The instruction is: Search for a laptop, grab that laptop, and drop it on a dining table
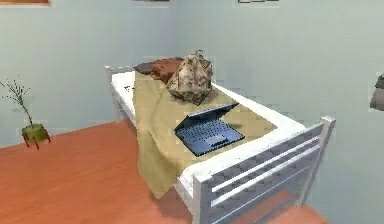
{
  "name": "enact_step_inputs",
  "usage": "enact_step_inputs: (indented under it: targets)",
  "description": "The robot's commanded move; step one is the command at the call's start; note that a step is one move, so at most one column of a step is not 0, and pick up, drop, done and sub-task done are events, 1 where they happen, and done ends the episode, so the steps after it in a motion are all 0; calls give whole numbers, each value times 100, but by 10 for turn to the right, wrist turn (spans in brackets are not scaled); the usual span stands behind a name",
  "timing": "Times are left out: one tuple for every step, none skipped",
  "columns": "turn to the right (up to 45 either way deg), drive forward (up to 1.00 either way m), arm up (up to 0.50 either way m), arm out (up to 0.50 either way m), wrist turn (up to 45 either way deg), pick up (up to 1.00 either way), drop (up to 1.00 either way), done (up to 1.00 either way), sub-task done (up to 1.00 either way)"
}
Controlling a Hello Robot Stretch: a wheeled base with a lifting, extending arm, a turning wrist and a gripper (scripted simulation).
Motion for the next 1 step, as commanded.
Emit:
enact_step_inputs:
  targets:
    - [-450, 0, 0, 0, 0, 0, 0, 0, 0]
